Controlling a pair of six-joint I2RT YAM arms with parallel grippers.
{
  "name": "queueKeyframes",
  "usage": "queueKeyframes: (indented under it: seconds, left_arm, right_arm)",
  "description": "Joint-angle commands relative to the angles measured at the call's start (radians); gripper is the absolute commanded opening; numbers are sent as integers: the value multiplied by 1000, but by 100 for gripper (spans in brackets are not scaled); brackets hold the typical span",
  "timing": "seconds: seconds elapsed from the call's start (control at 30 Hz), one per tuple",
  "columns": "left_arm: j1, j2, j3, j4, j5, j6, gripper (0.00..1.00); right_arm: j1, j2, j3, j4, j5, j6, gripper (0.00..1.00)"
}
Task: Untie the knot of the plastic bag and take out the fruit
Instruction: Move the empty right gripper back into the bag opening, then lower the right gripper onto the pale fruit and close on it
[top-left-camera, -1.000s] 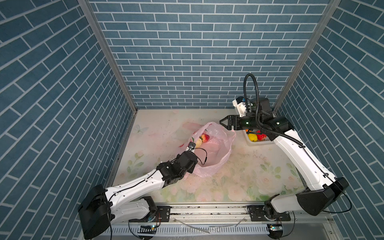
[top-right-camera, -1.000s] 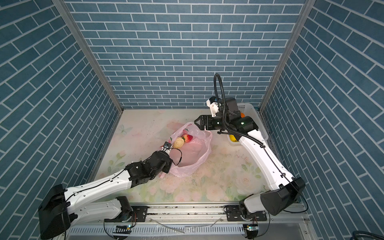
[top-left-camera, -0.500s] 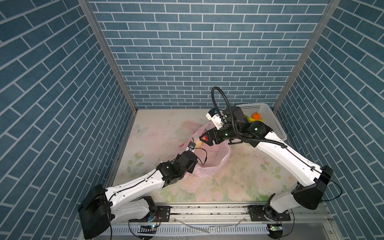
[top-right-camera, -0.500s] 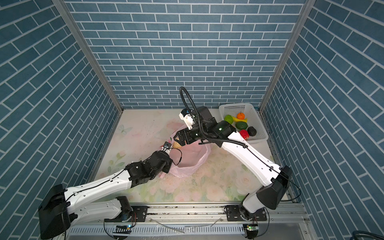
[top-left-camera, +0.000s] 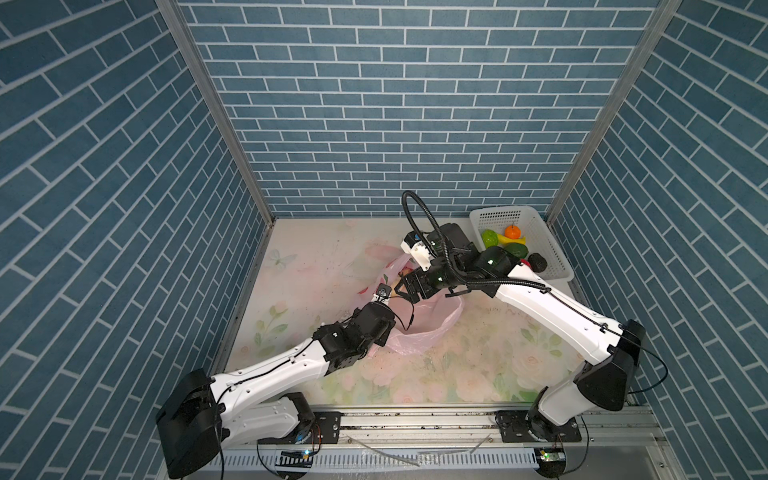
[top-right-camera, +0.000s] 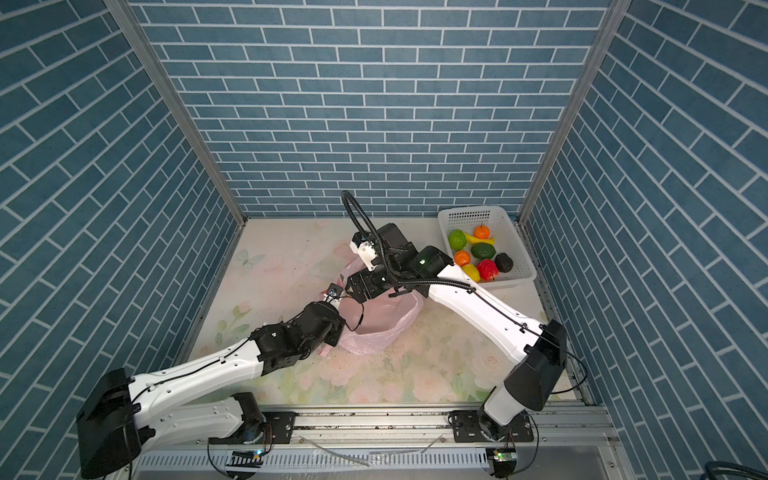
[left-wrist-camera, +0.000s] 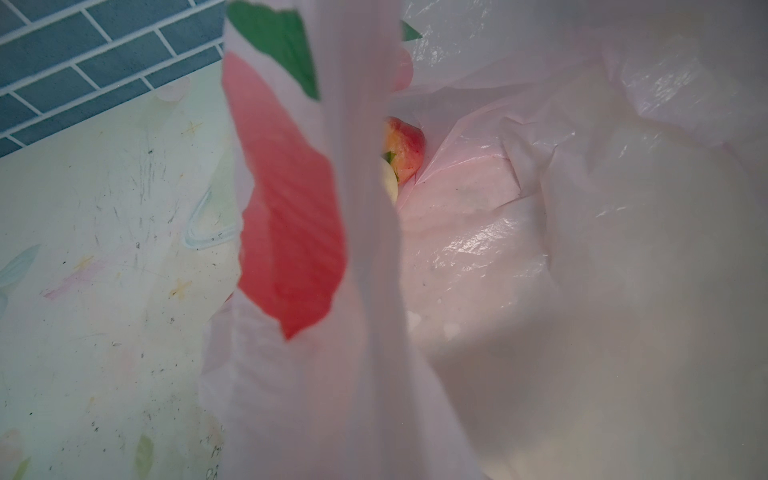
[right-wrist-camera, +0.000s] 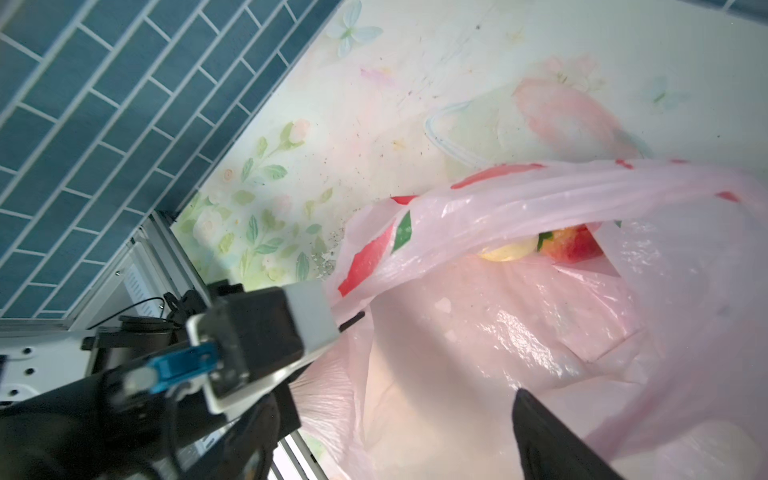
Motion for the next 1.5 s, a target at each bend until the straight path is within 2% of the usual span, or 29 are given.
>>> queueKeyframes:
  seconds: [0.0, 0.23, 0.4, 0.67, 0.83, 1.13, 1.33, 1.47]
  left_arm:
    - [3, -11, 3, -14, -10, 6, 0]
    - [3, -23, 3, -20, -12, 11, 0]
    - [3, -28, 3, -20, -12, 13, 0]
    - [3, -47, 4, -33, -19, 10, 0]
    - [3, -40, 25, -40, -19, 22, 0]
    - [4, -36, 46, -55, -19, 31, 0]
    - [4, -33, 43, -39, 6, 24, 0]
    - [4, -40, 30, -17, 32, 25, 0]
  right_arm:
    - [6, 24, -69, 38, 16, -1, 87]
    - [6, 104, -116, 69, 30, 5, 86]
    - [5, 124, -198, 168, 55, 28, 85]
    - [18, 102, -380, 370, 88, 54, 82]
    - [39, 99, -425, 407, 96, 52, 81]
    - [80, -5, -565, 446, 107, 89, 79]
    - [65, 81, -520, 505, 110, 84, 81]
    - [27, 171, -443, 575, 99, 127, 83]
